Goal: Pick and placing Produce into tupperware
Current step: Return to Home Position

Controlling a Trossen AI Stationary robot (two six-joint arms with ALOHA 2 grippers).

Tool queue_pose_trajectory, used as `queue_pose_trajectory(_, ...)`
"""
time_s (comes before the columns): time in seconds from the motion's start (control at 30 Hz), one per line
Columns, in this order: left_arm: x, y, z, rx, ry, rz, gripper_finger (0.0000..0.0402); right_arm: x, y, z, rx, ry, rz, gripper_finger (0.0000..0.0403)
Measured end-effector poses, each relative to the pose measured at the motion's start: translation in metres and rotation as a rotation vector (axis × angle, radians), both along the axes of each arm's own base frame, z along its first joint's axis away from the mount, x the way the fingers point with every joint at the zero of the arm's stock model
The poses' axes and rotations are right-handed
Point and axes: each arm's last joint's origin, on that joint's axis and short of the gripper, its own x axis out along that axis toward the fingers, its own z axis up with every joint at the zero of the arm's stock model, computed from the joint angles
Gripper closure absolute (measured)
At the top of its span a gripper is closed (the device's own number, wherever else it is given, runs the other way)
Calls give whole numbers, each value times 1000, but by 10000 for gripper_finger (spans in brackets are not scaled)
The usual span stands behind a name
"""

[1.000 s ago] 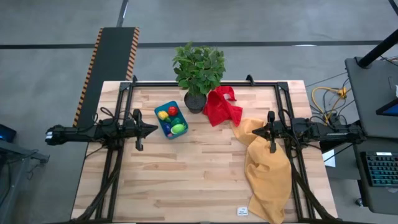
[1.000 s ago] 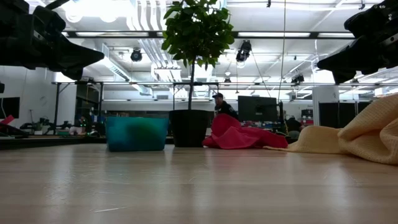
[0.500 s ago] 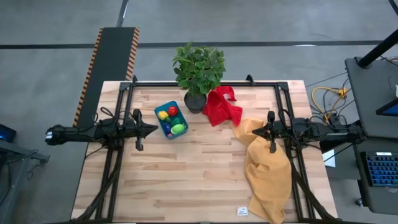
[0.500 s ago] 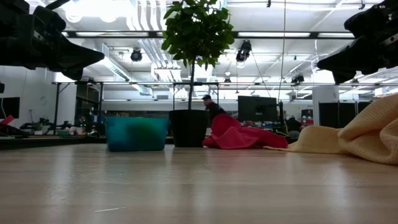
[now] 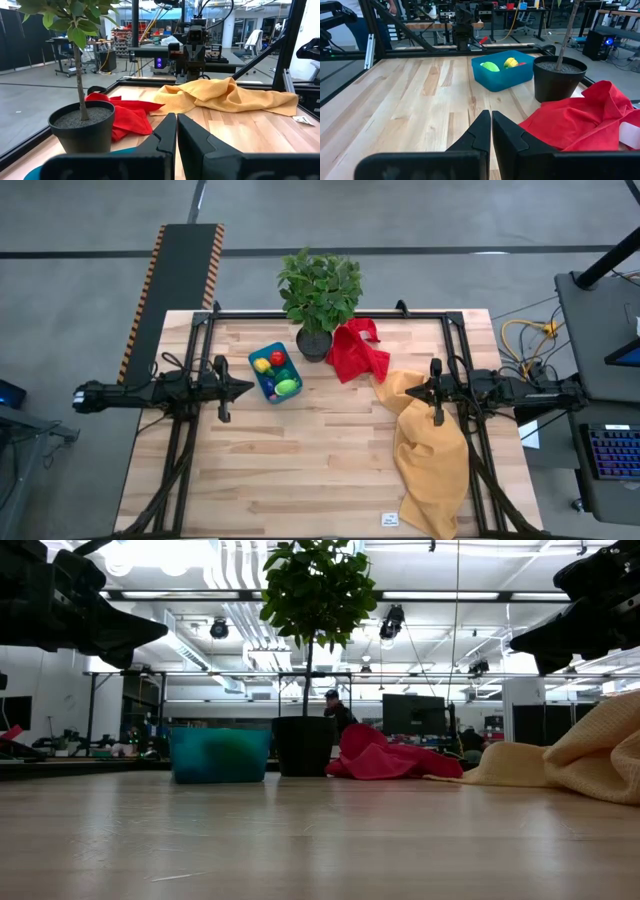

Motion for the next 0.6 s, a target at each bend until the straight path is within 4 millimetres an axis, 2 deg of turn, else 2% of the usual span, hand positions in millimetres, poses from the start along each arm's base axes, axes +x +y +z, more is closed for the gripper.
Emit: queue_pose_trajectory(0.6, 1, 0, -1, 0, 10, -1, 402, 0, 0, 0, 0, 0, 0, 394)
